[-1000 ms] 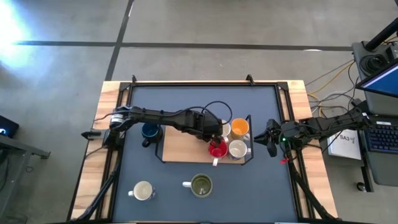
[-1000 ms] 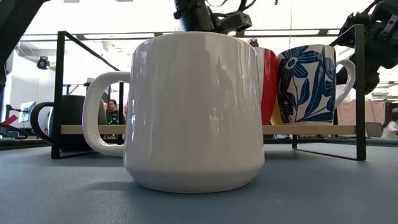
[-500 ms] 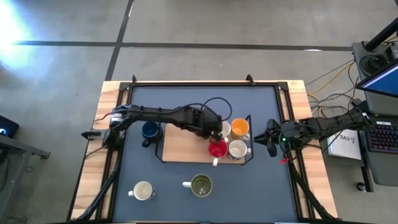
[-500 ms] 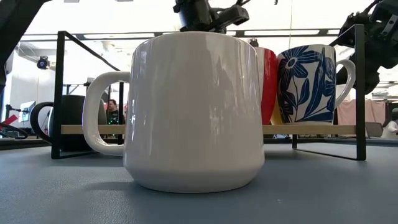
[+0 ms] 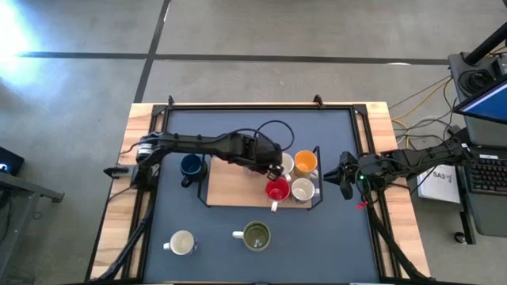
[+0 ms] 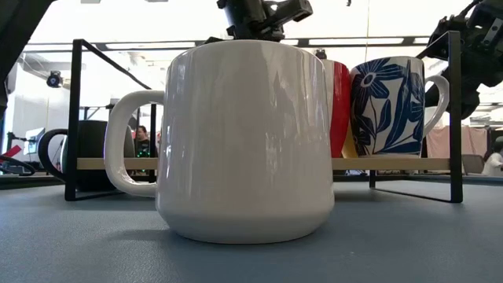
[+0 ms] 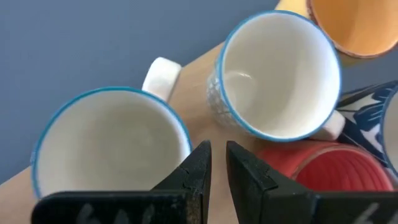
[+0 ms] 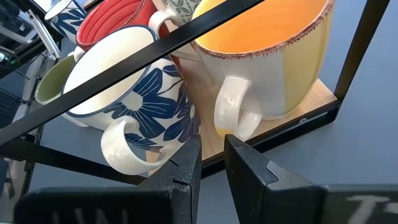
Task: Place coffee mugs
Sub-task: Put the black mug on the shelf
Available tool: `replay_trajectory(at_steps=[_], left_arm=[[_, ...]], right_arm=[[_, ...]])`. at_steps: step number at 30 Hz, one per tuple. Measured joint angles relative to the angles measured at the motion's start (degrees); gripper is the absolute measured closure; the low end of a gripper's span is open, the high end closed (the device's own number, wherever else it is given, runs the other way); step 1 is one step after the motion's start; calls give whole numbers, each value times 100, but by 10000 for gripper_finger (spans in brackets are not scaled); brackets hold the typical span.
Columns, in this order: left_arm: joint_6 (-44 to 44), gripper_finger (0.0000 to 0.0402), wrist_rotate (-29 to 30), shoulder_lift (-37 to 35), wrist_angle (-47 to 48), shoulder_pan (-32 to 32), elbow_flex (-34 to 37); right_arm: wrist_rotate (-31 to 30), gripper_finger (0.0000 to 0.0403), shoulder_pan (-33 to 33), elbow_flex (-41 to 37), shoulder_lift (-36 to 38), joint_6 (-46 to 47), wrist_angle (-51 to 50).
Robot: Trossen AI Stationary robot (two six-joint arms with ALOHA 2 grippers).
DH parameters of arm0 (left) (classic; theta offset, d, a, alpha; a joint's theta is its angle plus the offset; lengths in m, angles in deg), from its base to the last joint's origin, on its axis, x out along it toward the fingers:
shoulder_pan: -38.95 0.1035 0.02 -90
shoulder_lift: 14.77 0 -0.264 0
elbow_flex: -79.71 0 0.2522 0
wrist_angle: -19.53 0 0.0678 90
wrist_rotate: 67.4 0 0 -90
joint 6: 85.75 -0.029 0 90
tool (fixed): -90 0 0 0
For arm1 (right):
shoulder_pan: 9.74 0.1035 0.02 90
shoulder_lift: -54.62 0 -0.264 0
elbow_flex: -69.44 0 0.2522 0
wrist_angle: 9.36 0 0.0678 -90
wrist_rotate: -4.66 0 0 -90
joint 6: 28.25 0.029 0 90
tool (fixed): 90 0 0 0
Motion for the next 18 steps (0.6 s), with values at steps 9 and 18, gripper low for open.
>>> replay_trajectory(at_steps=[9,18], left_arm=[[-102,370,161,-252,82,1,0],[116,370,349,-707,1532,18,-2]], right_arm=[[0,344,1,0,0,0,0],[0,344,1,0,0,0,0]])
